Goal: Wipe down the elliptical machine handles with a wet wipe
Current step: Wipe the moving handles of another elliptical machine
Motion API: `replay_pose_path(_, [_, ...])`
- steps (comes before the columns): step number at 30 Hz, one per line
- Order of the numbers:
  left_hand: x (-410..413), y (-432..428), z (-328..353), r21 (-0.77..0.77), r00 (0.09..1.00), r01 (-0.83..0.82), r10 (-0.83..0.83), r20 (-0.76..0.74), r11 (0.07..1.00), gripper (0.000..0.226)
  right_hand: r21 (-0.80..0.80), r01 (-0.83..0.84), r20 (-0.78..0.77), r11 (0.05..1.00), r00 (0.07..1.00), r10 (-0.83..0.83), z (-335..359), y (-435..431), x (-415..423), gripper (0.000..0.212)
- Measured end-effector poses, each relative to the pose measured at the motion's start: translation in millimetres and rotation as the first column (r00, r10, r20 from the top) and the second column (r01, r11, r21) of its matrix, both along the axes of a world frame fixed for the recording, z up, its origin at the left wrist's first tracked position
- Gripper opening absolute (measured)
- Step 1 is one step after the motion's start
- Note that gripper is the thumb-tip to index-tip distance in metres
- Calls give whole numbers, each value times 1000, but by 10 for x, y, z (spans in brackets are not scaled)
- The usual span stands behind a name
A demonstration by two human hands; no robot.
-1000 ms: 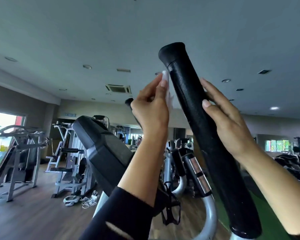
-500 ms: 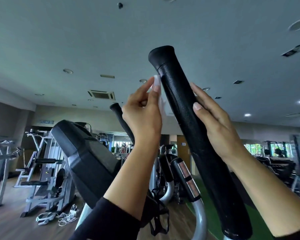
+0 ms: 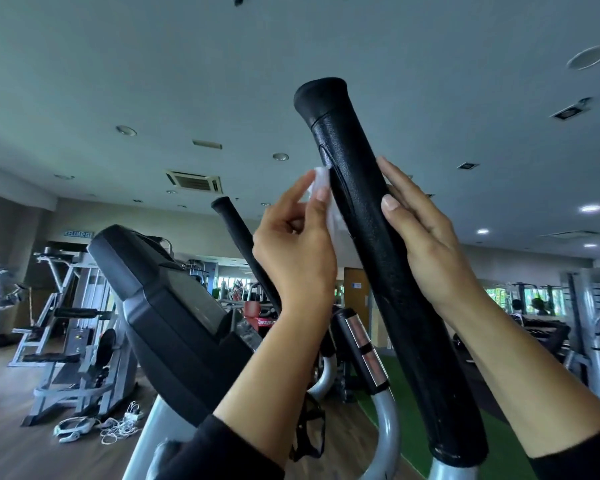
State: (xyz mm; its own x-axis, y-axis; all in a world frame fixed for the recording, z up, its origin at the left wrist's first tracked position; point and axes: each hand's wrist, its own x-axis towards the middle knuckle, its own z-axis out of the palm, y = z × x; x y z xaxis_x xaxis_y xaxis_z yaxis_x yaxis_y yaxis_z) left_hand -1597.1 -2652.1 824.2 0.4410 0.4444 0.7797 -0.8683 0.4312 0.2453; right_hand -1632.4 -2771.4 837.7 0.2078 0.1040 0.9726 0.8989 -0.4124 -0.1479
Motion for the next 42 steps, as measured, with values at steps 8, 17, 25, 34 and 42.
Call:
replay_pose_path(8, [-114,-264,-497,50,1000,-14,15,-5,999,22,22,-7,-8,1000,1000,7,-3,17,-7,42])
replay_pose_path(17, [-149,-341,-468,-27,999,7,-8,-40,1000,15,24,-12,-20,1000,1000,13,2,19,-12,42])
replay_pose_path(25, [-197,-316,-737,22,997,-33,35,-64,999,12,20,-6,-30,1000,1000,6,9,19,-19,43])
replay_pose_path(34, [-248,-412,-861,86,998,-30,34,-50,996,24,22,-25,-42,999,999,26,13,10,-19,42])
replay_pose_path(42, [-210,-286,-539,33,994,-109,109,11,993,17,64,-87,-89,994,992,92,-85,-20,-109,39])
